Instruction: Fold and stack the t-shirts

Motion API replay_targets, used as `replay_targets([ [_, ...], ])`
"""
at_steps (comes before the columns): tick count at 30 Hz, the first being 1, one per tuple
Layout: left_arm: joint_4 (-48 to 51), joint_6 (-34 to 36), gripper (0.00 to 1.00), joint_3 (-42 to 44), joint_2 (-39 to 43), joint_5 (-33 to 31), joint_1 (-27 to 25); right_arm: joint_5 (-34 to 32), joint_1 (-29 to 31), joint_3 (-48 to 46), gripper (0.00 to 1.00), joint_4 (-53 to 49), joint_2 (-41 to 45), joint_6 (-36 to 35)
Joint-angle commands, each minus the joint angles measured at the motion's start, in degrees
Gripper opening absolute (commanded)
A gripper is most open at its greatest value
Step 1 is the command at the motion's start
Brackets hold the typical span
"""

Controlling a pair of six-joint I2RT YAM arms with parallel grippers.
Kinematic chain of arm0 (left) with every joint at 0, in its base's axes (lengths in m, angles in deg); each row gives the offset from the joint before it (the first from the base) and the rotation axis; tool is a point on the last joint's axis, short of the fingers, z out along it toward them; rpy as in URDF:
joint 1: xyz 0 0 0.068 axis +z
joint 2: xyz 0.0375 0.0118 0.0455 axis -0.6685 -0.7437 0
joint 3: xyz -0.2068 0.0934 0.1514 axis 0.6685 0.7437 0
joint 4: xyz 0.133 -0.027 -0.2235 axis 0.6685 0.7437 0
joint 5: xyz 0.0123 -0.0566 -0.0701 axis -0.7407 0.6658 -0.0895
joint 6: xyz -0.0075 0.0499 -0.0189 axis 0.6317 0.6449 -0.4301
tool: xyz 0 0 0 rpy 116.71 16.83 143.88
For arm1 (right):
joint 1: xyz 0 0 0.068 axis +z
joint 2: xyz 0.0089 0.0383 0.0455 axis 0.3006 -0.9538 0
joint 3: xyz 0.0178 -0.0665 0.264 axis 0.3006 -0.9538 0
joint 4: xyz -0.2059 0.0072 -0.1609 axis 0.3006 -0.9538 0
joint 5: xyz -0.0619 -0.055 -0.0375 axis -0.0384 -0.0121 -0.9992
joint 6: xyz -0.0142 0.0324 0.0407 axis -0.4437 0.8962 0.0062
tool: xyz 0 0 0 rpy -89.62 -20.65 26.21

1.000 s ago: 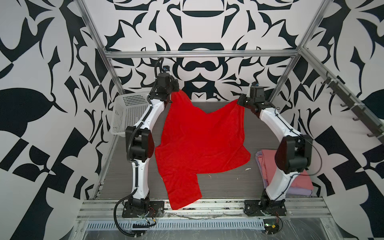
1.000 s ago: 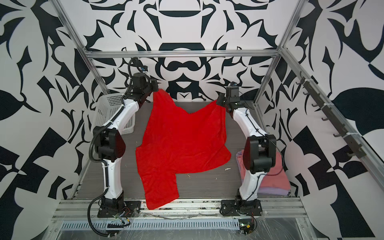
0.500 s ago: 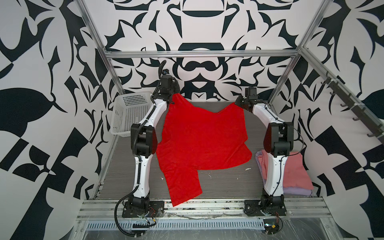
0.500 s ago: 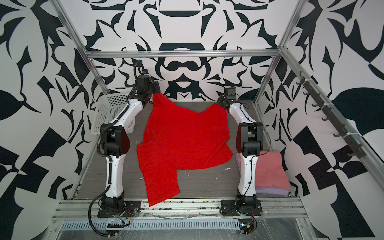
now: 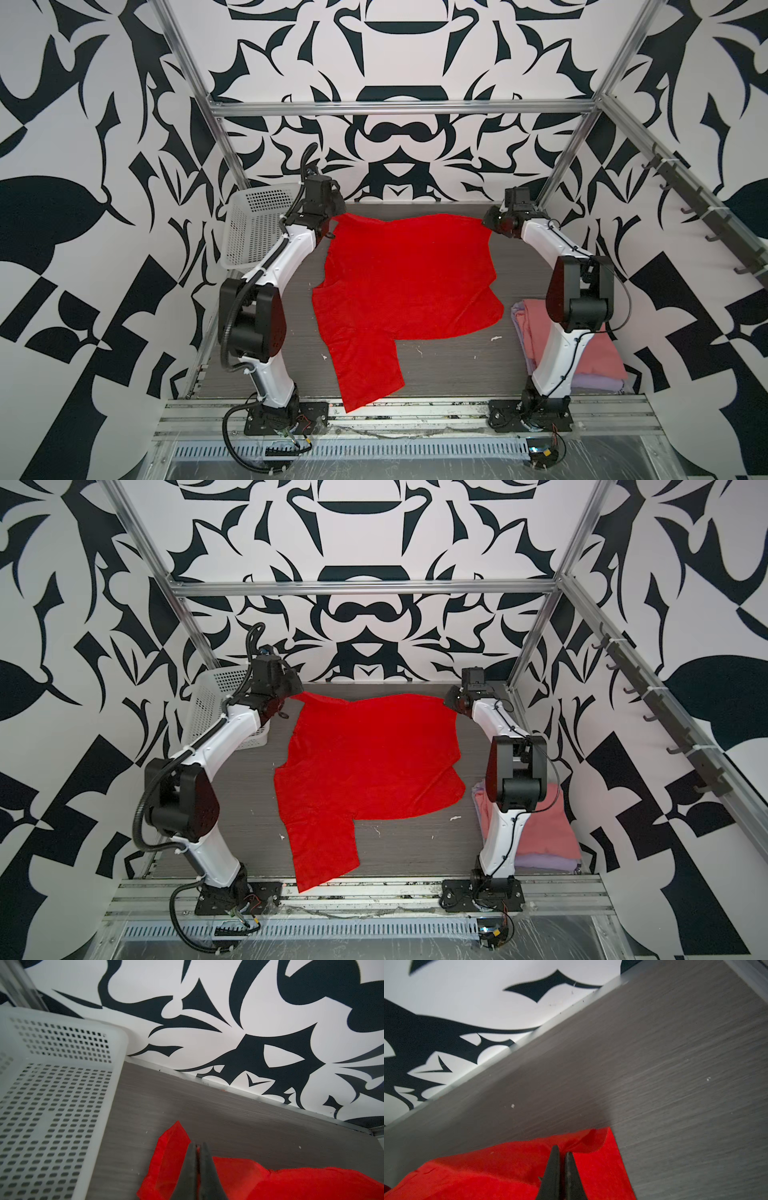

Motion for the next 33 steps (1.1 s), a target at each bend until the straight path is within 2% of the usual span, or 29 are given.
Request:
replay_targets([
  [1, 3.81, -6.18, 0.00, 5.97, 3.42, -1.02, -0.84, 2.22, -0.42, -0.74, 0.00, -1.61, -0.24, -2.45],
  [5, 3.89, -11.23, 0.00, 12.99, 4.70, -0.42, -2.44, 2.85, -0.48, -4.27, 0.00, -1.13, 0.45, -1.94],
  [9, 5.10, -14.58, 0.00, 16.51, 4.69, -3.56, -4.49, 2.39, -0.38, -7.08, 0.00, -1.29, 1.42, -2.15],
  [15, 9.66, -18.38, 0.00, 17.31, 4.96, -6.84, -4.58, 1.51, -0.38, -11.09, 0.00, -1.16, 3.50, -2.52],
  [33, 12.69, -21.45, 0.00, 18.09, 4.28, -6.57, -4.54, 0.18, -0.41, -9.51, 0.00, -4.49, 2.87, -4.61],
])
